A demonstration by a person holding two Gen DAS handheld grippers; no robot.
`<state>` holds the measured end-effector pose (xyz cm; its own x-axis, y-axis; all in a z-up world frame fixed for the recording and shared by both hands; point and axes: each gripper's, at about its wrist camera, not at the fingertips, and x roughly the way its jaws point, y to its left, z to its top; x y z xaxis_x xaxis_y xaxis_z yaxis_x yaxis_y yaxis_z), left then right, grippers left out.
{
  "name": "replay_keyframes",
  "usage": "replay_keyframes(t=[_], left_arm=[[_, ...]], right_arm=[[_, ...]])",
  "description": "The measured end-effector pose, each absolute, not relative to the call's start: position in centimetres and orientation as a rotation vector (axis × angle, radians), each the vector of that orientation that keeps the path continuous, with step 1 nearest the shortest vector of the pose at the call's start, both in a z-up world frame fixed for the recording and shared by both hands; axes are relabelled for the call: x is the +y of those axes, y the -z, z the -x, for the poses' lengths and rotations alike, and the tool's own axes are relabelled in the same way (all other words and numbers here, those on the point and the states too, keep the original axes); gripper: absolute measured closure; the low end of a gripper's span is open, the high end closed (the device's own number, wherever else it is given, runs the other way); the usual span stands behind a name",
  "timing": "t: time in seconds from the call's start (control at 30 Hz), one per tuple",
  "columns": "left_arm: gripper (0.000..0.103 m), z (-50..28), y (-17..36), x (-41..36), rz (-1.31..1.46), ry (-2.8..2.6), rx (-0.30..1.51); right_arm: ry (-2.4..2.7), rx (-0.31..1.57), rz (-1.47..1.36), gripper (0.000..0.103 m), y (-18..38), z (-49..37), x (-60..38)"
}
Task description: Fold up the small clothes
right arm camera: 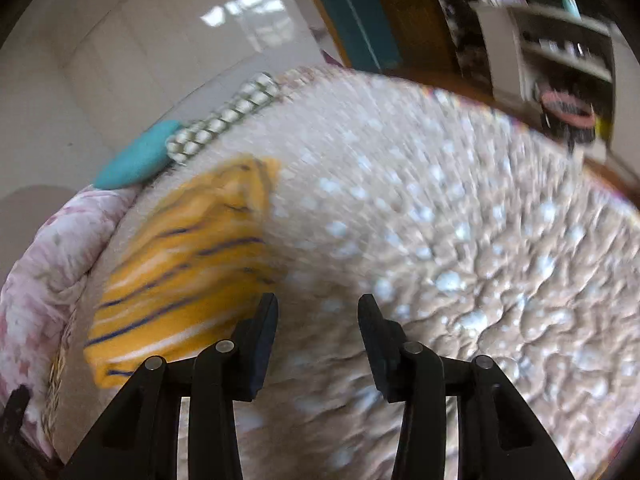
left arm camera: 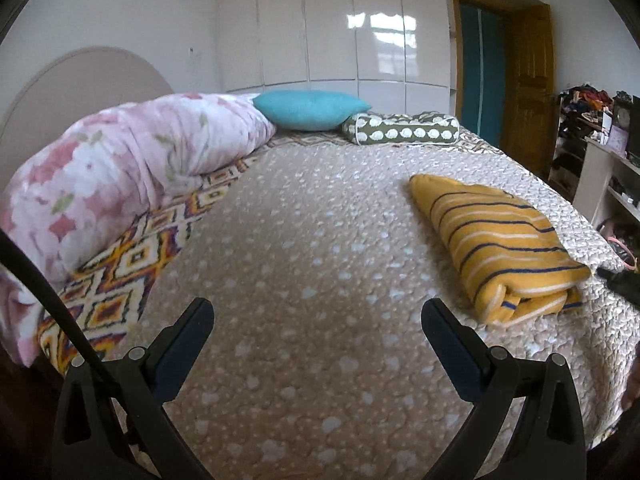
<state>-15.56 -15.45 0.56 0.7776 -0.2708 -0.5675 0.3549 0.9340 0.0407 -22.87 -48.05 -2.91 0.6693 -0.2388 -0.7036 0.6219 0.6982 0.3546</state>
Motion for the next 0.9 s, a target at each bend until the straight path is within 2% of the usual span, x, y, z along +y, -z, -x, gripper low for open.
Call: replay_keyframes(t=[0.1,0.2,0.23,0.27,0.33,0.5,0.73,0.8,0.87,0.9], left_arm=[[0.0,14.9,0.2,-14.9,-0.148,0.325,0.628],[0.0,14.5,0.7,-14.3,-0.145,0.316,0.657],[0.0,14.3,0.9,-14.0,-0.142,0.314,0.662],[0.0,14.3,1.0,-13.7,-0.139,0.314,0.668],[0.0,14.0,1.3,-13.1,-0.13,0.318,0.684],[0.0,13.4,1.7,-11.8,-0.104,0.314,0.704],[0.0,13.1,1.8,-11.7,-0.093,0.309,0.718],[0.0,13.4,1.8,-12.1,-0.106,0.314,0.716],[0.0,13.8,1.6,-12.8,-0.126,0.315,0.709],[0.0,14.1,1.6,-13.2,-0.136,0.318,0.708]], right_arm=[[0.474,0.628,-0.522,0.055,-0.4,21.3,-45.4],[0.353,0.667,-0.501,0.055,-0.6,18.0,-43.0],[0.317,0.693,-0.497,0.058,-0.2,16.9,-42.3],[0.269,0.724,-0.484,0.073,0.6,15.4,-41.1],[0.201,0.774,-0.457,0.087,1.9,13.5,-39.4],[0.163,0.918,-0.492,0.087,6.1,10.3,-37.9],[0.146,0.837,-0.507,0.087,2.6,13.2,-38.9],[0.163,0.805,-0.512,0.08,1.9,14.7,-39.3],[0.192,0.782,-0.504,0.065,1.5,16.3,-39.1],[0.206,0.778,-0.5,0.064,1.5,16.9,-39.2]])
